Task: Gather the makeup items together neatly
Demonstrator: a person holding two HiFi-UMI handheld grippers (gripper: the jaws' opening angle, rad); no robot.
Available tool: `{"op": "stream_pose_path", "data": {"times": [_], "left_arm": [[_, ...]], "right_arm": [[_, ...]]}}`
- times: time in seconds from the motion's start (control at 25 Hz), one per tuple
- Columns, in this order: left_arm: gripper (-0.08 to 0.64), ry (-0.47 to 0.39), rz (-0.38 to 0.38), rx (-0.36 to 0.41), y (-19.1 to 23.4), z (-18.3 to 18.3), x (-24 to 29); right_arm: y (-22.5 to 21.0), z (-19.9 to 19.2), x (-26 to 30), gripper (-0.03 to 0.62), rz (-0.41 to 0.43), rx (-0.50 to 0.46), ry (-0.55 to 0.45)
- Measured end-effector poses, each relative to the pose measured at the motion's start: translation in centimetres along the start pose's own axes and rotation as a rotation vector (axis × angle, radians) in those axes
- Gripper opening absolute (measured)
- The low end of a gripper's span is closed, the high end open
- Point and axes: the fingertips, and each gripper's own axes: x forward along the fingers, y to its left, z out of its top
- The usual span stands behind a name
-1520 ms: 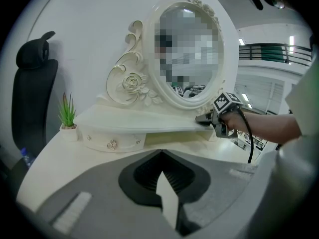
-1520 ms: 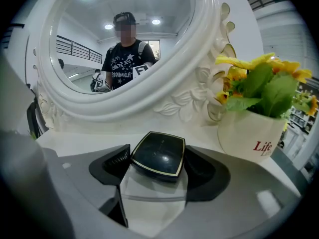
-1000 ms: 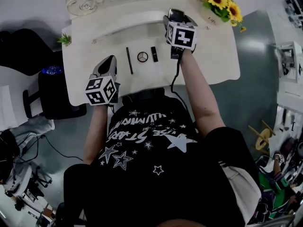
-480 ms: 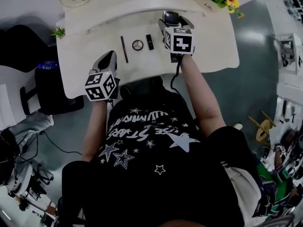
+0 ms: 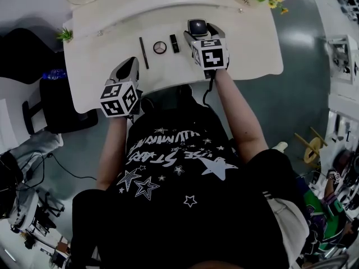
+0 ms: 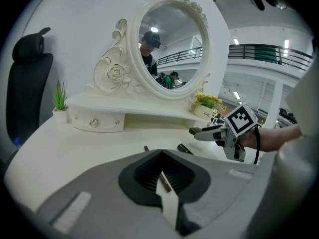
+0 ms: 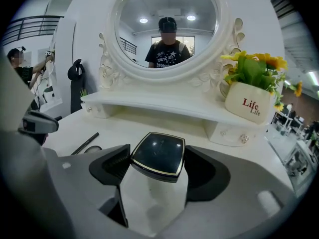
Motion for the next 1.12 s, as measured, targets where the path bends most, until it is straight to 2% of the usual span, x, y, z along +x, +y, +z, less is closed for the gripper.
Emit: {"op": "stream_pose_path", "data": {"times": [0.48,0.8,1.12], "left_arm": [[0.000,0.025,0.007,0.013,0.0,-0.4,-0.2],[0.000,0.039,0.007,0.013,0.3,-0.6,0.1],[0.000,0.050,-0.025,0.036,0.4,0.0,1.2]], "right_arm": [[0.8,-4.1,1.5,0.368,0.048,-0.048,0.081],[1.4,-5.0,2.1,0.370,0.090,-0.068,0.108],[1.3,-5.3,2.1,0.373,0.082,-0.047,0.111]]}}
